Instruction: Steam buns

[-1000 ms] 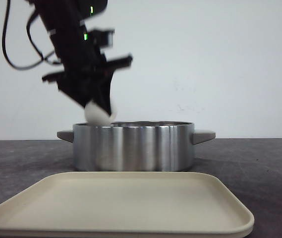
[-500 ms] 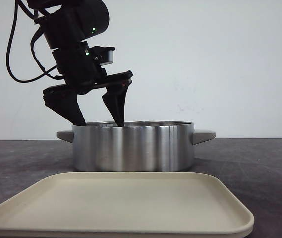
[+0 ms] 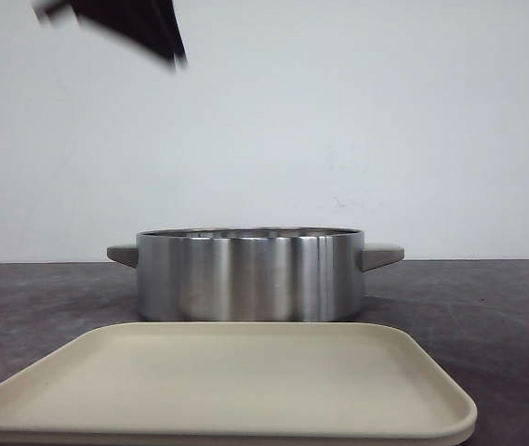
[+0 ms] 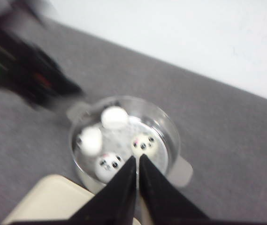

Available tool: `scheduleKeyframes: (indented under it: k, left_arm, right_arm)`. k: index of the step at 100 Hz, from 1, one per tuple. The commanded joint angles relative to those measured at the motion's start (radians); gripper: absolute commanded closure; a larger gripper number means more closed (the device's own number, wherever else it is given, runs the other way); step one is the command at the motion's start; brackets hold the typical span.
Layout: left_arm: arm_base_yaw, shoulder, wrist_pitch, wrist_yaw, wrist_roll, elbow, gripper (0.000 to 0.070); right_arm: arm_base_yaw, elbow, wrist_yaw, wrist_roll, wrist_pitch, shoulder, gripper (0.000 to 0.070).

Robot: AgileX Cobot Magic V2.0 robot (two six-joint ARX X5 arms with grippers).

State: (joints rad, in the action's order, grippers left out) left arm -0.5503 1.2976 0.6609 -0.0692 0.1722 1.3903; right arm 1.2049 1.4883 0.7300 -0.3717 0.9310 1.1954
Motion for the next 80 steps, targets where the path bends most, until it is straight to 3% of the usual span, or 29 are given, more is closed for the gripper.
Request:
scheduleKeyframes:
  k: [1, 11, 23, 40, 80]
  left_arm:
    - [-0.019, -0.064, 0.036, -0.006, -0.04, 0.016, 0.07]
    - [-0.029, -0.178, 0.096, -0.005, -0.039, 0.008, 0.07]
    - [-0.029, -0.303, 0.132, 0.005, -0.013, -0.03, 0.07]
    - [-0.029, -0.456, 0.133, 0.06, 0.027, -0.14, 0.07]
    - [-0.029, -0.521, 0.169, 0.073, 0.057, -0.203, 0.07]
  right_arm:
    - [0.012, -0.036, 0.003, -0.002, -0.035, 0.013, 0.0693]
    - [0.018, -0.14, 0.0, -0.002, -0.14, 0.013, 0.0693]
    - [0.039, -0.283, -0.012, -0.002, -0.351, 0.013, 0.0692]
    - [0.042, -0.433, -0.155, -0.003, -0.636, 0.013, 0.0692]
    - [0.039, -0.447, -0.124, -0.003, -0.674, 0.012, 0.0692]
